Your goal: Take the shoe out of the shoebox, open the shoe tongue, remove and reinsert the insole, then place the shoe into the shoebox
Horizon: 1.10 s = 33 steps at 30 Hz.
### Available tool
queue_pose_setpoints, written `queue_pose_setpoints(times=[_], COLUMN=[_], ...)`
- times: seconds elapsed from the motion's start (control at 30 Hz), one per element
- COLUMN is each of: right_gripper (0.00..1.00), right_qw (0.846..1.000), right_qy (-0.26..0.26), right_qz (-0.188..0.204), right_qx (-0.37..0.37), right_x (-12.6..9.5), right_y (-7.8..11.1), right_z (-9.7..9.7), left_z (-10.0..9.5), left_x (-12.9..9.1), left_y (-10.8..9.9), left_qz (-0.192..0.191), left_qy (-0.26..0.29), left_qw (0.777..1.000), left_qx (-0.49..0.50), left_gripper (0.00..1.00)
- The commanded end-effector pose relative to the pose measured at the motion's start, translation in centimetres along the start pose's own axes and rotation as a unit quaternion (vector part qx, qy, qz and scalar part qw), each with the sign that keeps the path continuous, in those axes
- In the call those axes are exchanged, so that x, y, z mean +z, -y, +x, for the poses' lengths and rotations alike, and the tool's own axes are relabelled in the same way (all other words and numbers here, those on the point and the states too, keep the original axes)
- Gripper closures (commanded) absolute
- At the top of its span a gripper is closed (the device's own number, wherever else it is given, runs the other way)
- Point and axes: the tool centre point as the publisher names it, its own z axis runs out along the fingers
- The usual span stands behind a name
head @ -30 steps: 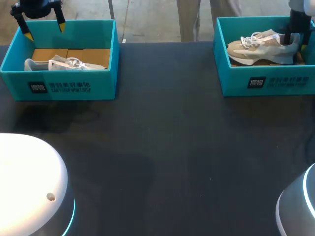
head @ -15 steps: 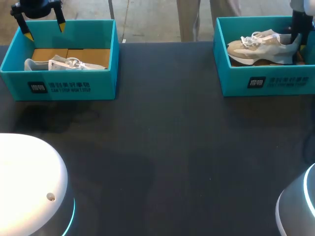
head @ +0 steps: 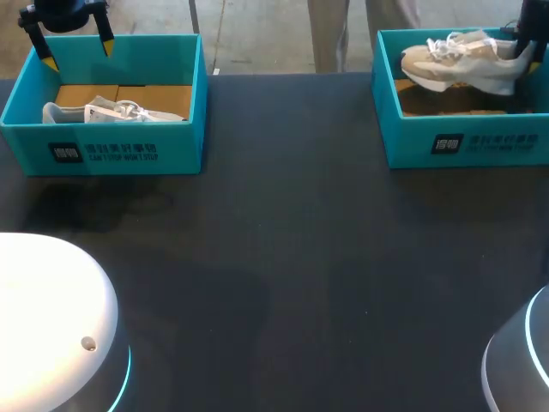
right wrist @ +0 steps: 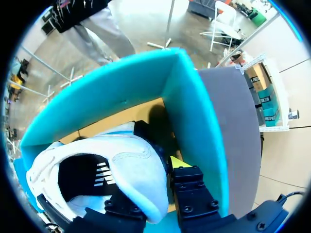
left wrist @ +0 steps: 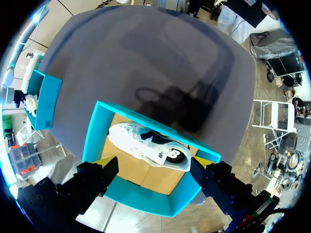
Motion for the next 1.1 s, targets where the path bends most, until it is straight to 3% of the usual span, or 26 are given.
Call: queue_pose_setpoints(times=[0.03,0.47,0.9,1.1], right_gripper=[1.00,1.00,1.00,1.00], right_qw=[0.999,0.997,0.995,0.994], right_qy=[-0.013,-0.030,-0.025,-0.018], right_qz=[-0.031,-0.069,-0.097,-0.111], right_qx=[-0.002,0.004,0.011,0.020], right_x=[-3.4,-8.7,-12.9,-14.4], right_y=[2.0,2.6,3.7,4.4], right_z=[-0.8,-1.8,-2.7,-2.2], left_z=[0.0,0.0,0.0,0.0], left_x=[0.0,0.0,0.0,0.0], left_y=[0.0,0.0,0.0,0.0], left_qz=[-0.001,-0.001,-0.001,-0.001], left_qy=[-0.001,-0.001,-0.001,-0.001], left_qw=[1.000,1.000,1.000,1.000], left_qx=[0.000,0.000,0.000,0.000], left_gripper=[0.00,0.00,0.00,0.00])
